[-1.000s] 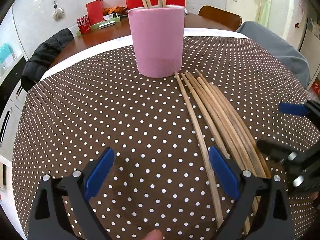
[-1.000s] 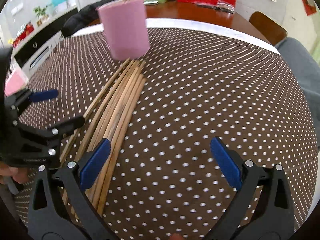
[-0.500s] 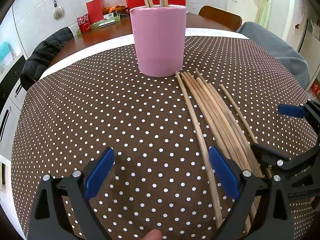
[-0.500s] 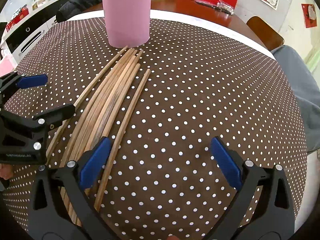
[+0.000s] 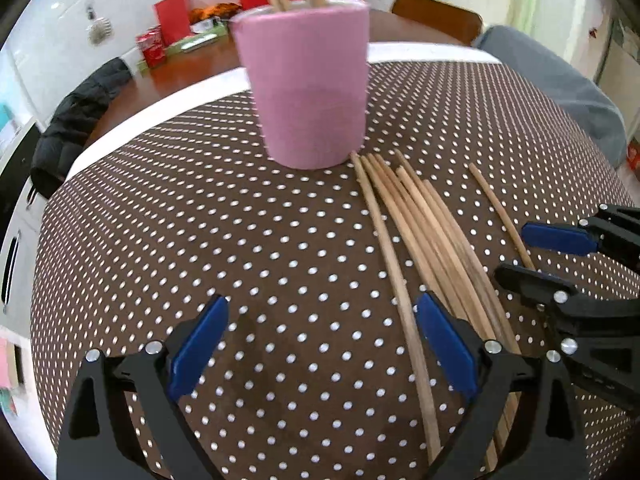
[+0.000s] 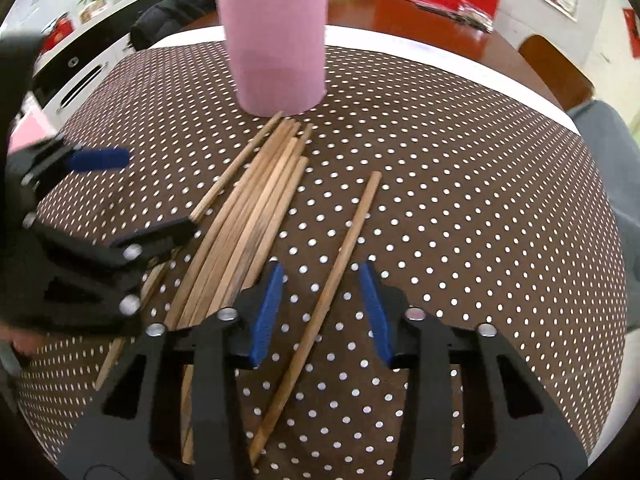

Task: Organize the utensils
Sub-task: 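Grasp a chopstick with the right gripper while the left gripper grasps another, then lift both chopsticks and drop them into the pink cup with both grippers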

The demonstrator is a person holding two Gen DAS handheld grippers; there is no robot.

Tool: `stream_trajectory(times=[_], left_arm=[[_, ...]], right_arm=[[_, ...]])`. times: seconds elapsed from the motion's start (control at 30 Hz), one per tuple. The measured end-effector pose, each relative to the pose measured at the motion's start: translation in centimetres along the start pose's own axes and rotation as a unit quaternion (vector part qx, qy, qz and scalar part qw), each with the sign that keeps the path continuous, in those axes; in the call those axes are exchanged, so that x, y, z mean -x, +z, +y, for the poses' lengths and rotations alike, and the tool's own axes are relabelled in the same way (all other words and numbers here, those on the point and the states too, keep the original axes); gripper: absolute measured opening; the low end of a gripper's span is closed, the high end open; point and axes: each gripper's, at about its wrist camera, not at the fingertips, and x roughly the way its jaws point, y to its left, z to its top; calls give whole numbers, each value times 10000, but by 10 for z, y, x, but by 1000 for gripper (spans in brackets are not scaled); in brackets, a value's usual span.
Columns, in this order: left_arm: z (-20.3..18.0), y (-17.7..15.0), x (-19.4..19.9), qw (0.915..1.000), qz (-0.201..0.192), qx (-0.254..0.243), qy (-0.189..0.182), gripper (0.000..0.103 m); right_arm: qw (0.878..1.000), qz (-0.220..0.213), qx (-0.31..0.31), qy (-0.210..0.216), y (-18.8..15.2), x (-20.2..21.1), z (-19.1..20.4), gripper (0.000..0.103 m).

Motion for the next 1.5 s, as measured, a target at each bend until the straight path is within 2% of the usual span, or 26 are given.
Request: stream_trajectory(times=[0.1, 0.17, 0.23, 0.27, 0.3, 0.33, 0.37, 0.5, 0.63, 0.87, 1.0, 1.13, 1.3, 1.5], left_arm=[[0, 8, -4, 9998, 94, -118, -136, 86], [3, 16, -8, 9993, 224, -69, -304, 86], [5, 21, -10, 9988, 227, -113, -410, 82], [4, 23, -9, 9984, 174, -221, -491, 69], [2, 24, -6, 9978, 138, -333, -565, 45], [-2, 24, -1, 9969, 137, -423, -652, 30], [-5, 24, 0, 9965, 167, -455, -677, 7], [-6, 22, 3, 9973, 19, -398, -610, 6], [2, 7, 12, 9963, -115, -84, -850, 5], [6, -16, 50, 9900, -870, 348, -1057, 5], [12, -19, 77, 9792, -1510, 595, -1216, 5], [19, -15, 103, 9648, -2158, 827, -1257, 5], [24, -10, 123, 9504, -2658, 958, -1298, 5], [45, 12, 152, 9278, -3341, 1077, -1261, 5]], right_arm=[[9997, 20, -182, 177, -1, 1, -9, 35], [9999, -8, -134, 61, 2, -2, -6, 35], [10000, -28, -15, -46, 7, -4, -1, 35], [9999, -53, 61, -97, 8, -5, 1, 32], [9999, -70, 71, -86, 8, -5, 1, 30], [9999, -84, 53, -52, 8, -5, 1, 16], [10000, -82, 10, 35, 7, -4, -2, 9], [9995, -168, -163, 216, -1, 1, -10, 5], [9980, -360, -352, 381, -9, 12, -20, 5], [9899, -979, -643, 803, -16, 41, -28, 5], [9798, -1506, -769, 1067, -14, 64, -29, 5], [9707, -1905, -790, 1231, -9, 80, -34, 5], [9571, -2383, -809, 1436, 4, 103, -33, 5], [9427, -2936, -641, 1447, 38, 134, -23, 5]])
